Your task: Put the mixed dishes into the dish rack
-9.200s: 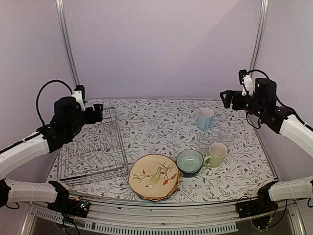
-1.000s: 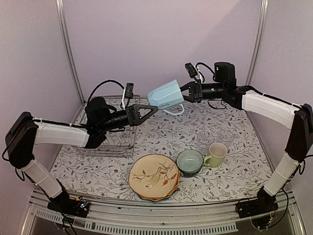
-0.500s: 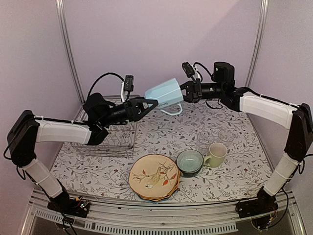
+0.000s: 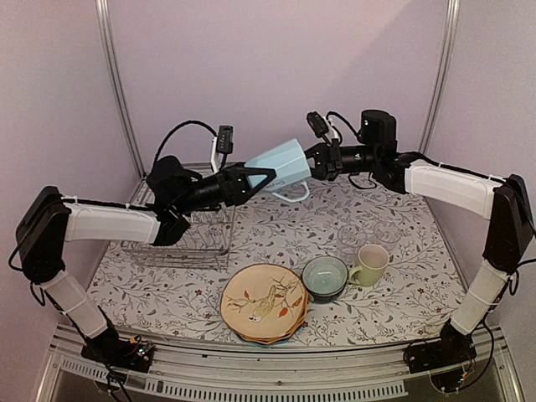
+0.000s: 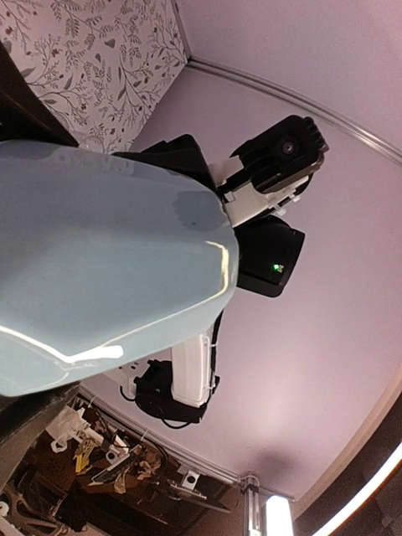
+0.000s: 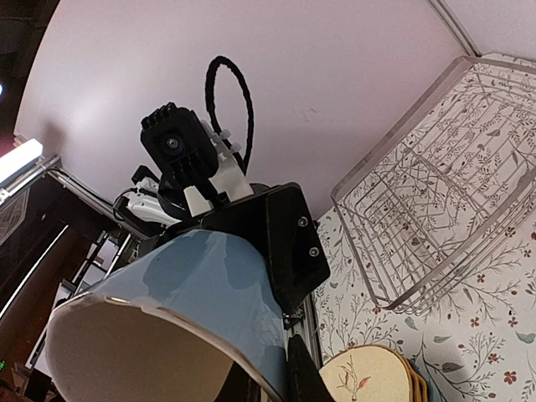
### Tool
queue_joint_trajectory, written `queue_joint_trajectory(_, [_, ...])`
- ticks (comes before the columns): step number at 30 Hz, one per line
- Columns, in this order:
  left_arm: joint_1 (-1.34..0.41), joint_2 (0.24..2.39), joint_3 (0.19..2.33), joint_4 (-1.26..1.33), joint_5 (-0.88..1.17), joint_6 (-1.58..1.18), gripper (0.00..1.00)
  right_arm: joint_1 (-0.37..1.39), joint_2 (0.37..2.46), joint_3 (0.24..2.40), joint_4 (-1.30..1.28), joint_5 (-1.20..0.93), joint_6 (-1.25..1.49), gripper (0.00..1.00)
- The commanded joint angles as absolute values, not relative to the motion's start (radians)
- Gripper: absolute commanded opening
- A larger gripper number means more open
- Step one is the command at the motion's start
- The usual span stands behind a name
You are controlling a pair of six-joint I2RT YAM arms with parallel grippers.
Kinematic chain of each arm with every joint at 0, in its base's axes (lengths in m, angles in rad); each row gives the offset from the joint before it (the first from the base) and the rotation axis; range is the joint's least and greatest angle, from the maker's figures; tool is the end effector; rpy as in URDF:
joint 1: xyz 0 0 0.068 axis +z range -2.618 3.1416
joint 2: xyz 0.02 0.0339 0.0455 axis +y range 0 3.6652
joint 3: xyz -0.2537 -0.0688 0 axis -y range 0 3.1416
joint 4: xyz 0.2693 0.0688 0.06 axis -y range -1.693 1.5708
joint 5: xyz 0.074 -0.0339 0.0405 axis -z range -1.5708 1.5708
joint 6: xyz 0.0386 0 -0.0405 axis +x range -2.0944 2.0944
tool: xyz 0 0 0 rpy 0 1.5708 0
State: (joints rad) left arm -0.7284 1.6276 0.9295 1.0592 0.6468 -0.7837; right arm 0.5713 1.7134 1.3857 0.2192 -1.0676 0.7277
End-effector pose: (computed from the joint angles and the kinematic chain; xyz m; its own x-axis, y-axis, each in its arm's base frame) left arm 0.2661 -0.2685 0.2767 -0.4852 -0.3220 -0.8129 0.8604 -0.0100 -0.5096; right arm 0.3370 0.2569 0.3247 -0.7287 -0.0871 -0.6792 -0.6811 -0.0098 0.7321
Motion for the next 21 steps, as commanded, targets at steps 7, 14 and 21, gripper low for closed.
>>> queue_joint_trajectory(7, [-0.604,1.357,0.871,0.587,0.502,-0.583,0.0,0.474,1.655,1.32,0.211,-1.01,0.712,0.91])
queue_joint_trajectory(14, [-0.481,1.303,1.119,-0.22,0.078,-0.324,0.0,0.46,1.61,1.315,0.044,-0.878,0.552,0.97])
queue_joint_trajectory(21, [-0.297,1.409,1.325,-0.462,0.005,-0.24,0.0,0.46,1.61,1.274,0.038,-0.858,0.527,0.97])
